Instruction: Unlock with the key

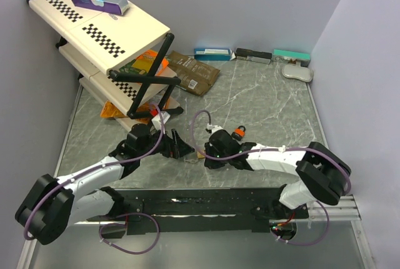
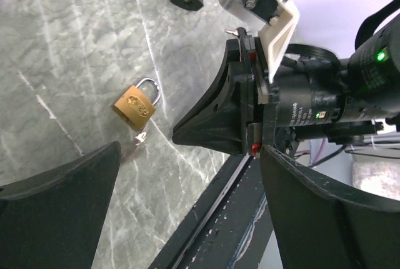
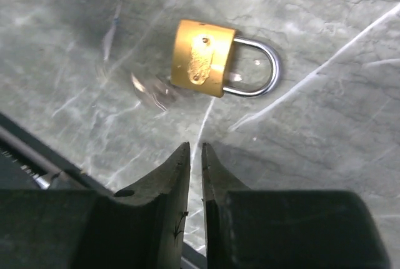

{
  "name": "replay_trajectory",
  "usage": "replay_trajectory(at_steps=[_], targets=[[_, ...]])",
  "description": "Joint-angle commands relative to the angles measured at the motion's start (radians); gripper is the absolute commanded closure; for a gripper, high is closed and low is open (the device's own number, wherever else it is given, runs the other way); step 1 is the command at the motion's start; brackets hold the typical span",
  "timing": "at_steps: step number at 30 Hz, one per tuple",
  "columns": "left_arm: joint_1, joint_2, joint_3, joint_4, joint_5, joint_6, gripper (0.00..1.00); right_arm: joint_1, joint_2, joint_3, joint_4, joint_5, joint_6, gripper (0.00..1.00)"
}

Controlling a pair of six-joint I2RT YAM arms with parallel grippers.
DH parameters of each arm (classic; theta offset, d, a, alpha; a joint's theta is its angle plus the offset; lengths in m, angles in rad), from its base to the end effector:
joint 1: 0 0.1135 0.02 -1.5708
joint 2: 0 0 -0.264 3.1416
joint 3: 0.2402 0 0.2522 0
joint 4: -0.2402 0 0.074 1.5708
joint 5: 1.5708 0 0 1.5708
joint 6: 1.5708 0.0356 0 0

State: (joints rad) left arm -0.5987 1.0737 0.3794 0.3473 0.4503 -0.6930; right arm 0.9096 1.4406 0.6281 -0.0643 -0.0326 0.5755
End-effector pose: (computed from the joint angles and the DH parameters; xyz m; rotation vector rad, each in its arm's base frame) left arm 0.1734 -0.1371 0.1989 0.2359 2.0931 -1.2588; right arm 0.1635 0.2121 0.1544 -0.4428 2.5348 0.6601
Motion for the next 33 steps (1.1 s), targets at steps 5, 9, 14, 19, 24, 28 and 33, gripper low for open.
replay_trajectory(at_steps=[5, 9, 14, 19, 24, 28, 33], targets=[[-0.010, 0.075, -0.008, 0.122, 0.087, -0.037, 0.03, -0.018, -0.147, -0.048, 0.120, -0.064, 0.006, 1.00], [-0.019, 0.097, 0.003, 0.075, 0.001, -0.051, 0.05, -0.018, -0.172, -0.042, 0.104, -0.035, -0.006, 1.00], [-0.004, 0.014, -0.031, 0.015, -0.149, -0.098, 0.04, 0.024, -0.117, 0.025, 0.069, 0.026, -0.054, 1.00], [0.054, -0.107, -0.091, -0.053, -0.271, -0.152, 0.01, 0.066, -0.034, 0.107, 0.069, 0.031, 0.015, 0.84], [0.108, -0.211, -0.114, -0.129, -0.305, -0.152, 0.01, 0.127, 0.069, 0.208, 0.014, 0.100, 0.046, 0.63], [0.128, -0.262, -0.135, -0.146, -0.337, -0.177, 0.01, 0.163, 0.151, 0.280, -0.044, 0.152, 0.070, 0.53], [0.140, -0.302, -0.158, -0.139, -0.345, -0.189, 0.01, 0.199, 0.247, 0.375, -0.153, 0.247, 0.090, 0.49]])
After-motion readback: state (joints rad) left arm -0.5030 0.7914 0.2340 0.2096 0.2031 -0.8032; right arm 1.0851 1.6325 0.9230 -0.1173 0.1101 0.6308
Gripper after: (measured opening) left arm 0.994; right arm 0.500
